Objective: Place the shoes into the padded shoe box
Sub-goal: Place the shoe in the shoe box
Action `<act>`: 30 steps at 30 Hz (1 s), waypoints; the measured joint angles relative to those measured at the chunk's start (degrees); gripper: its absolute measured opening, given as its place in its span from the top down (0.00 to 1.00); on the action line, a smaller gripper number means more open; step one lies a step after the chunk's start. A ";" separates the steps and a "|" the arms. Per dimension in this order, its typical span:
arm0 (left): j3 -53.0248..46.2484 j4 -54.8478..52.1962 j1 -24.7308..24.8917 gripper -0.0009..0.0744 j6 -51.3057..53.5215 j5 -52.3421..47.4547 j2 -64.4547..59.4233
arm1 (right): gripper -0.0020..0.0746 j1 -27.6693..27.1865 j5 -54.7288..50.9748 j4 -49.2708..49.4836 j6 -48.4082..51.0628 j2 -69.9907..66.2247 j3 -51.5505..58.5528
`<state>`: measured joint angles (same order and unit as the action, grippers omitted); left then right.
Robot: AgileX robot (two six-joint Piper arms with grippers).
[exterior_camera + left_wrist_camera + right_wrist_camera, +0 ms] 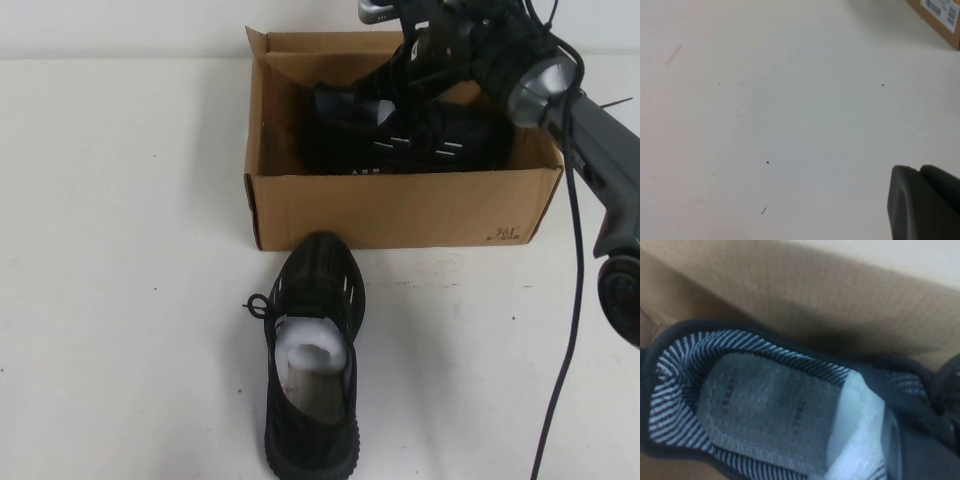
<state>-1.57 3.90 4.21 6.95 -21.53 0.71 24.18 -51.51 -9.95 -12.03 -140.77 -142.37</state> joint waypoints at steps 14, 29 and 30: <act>0.00 0.00 0.00 0.99 0.00 0.00 0.00 | 0.92 -0.13 0.72 -0.13 0.00 -0.03 0.00; 0.00 0.00 0.00 0.99 0.00 0.00 0.00 | 0.51 -0.78 2.35 -5.17 -4.16 -0.03 -0.10; 0.00 0.00 0.00 0.99 0.00 0.00 0.00 | 0.51 -0.78 2.35 -5.17 -4.31 0.20 -0.10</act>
<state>-1.57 3.90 4.21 6.95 -21.53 0.71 23.40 -49.16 -15.11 -16.35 -140.57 -142.47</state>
